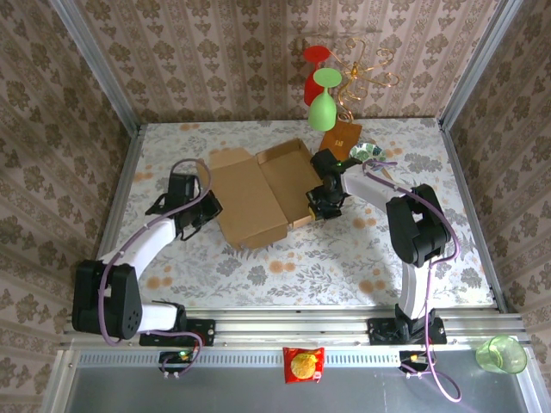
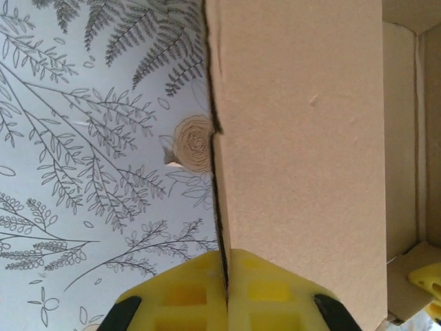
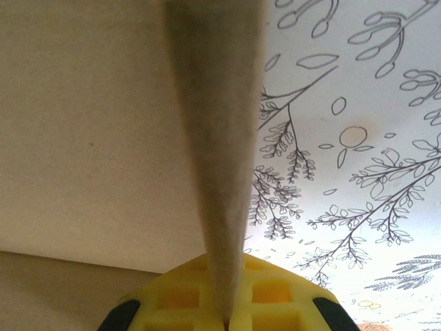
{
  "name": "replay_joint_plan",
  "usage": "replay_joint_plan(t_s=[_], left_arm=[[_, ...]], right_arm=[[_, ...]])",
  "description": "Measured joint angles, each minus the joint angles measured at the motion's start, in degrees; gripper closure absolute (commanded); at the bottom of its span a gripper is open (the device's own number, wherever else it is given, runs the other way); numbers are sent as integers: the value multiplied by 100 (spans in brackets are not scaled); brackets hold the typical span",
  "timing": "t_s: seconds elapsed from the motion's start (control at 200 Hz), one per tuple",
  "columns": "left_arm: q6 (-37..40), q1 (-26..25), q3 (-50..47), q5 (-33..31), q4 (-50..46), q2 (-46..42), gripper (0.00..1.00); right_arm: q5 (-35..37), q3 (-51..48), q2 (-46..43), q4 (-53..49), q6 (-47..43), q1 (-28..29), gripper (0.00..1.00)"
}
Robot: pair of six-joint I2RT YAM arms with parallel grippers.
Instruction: Fold the paper box
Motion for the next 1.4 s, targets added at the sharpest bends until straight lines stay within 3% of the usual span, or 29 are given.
replay_joint_plan(t_s=[0.175, 0.265, 0.385, 0.505, 0.645, 0.8, 0.995, 1.18, 1.4], left_arm=[[400, -216, 870, -527, -968, 133, 100], [671, -234, 1300, -730, -1484, 238, 100], [1043, -232, 1882, -955, -2111, 459, 100], [1515, -254, 2544, -1097, -2769, 782, 100], [2271, -317, 3237, -1198, -3394, 1119, 100], [2955, -413, 3794, -1493, -3910, 1305, 100], [3235, -415, 3963, -1652, -4057, 1416, 100], [2957, -415, 3790, -1655, -3952, 1370, 100], [1574, -431, 2741, -1655, -3552, 732, 100]], right_arm=[[-33, -7, -9, 175, -160, 13, 55], [-42, -72, -149, 341, -393, 33, 43], [-15, -260, -693, 481, -789, 70, 34], [24, -431, -1410, 678, -1248, 83, 33], [177, -496, -2009, 938, -1998, 81, 39], [463, -490, -2124, 1134, -3174, 81, 50], [667, -496, -2116, 1292, -4203, 229, 54], [846, -1294, -2509, 1270, -3703, 407, 52], [988, -2531, -3604, 1137, -2037, 798, 49]])
